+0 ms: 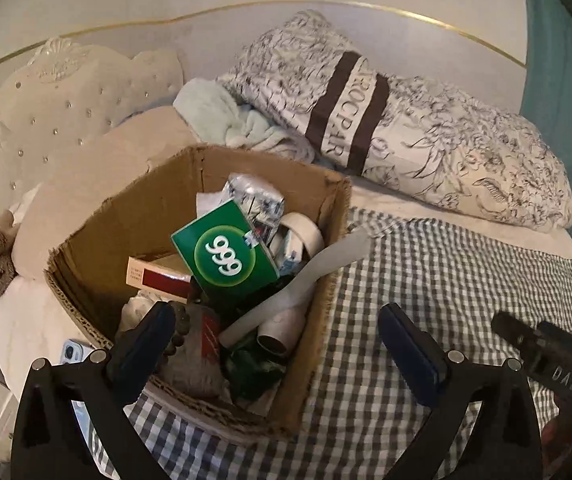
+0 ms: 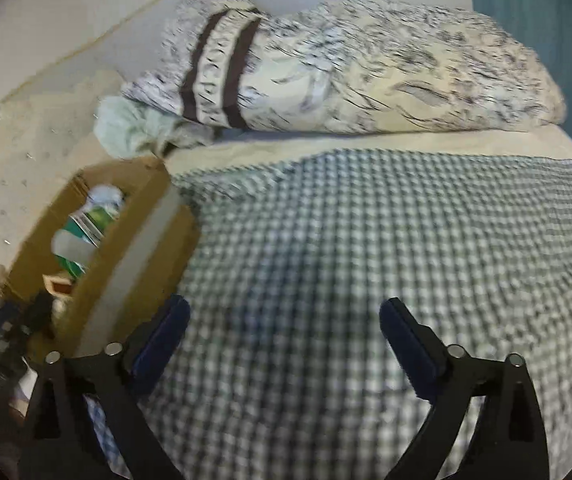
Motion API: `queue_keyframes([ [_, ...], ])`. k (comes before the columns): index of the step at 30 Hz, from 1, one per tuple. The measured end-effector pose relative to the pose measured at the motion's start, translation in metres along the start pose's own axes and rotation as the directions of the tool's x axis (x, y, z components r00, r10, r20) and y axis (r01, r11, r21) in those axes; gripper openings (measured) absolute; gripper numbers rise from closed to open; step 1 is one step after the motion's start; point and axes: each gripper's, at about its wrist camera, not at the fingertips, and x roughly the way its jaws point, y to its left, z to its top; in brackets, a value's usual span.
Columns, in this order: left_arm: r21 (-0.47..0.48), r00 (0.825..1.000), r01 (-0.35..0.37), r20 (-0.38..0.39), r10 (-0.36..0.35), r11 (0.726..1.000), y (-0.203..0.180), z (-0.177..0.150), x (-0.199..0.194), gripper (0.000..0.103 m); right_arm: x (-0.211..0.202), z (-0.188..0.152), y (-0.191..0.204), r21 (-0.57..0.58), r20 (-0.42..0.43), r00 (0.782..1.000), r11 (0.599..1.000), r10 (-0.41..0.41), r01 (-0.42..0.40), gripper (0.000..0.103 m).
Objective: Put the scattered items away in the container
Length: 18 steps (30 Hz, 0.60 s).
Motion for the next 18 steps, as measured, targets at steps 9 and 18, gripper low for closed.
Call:
queue_keyframes([
  [9, 0.045, 0.999, 0.035, 0.012, -0.036, 0.998, -0.02, 0.0, -0.02, 0.103, -0.037, -0.011, 0.001, -0.071, 0.08, 0.997, 0.997, -0.013, 0.018, 0.103],
  [18, 0.047, 0.999, 0.028, 0.019, -0.029, 0.999, -0.021, 0.0, -0.026, 0.103, -0.041, -0.019, 0.006, -0.074, 0.059, 0.998, 0.997, -0.014, 0.018, 0.103],
])
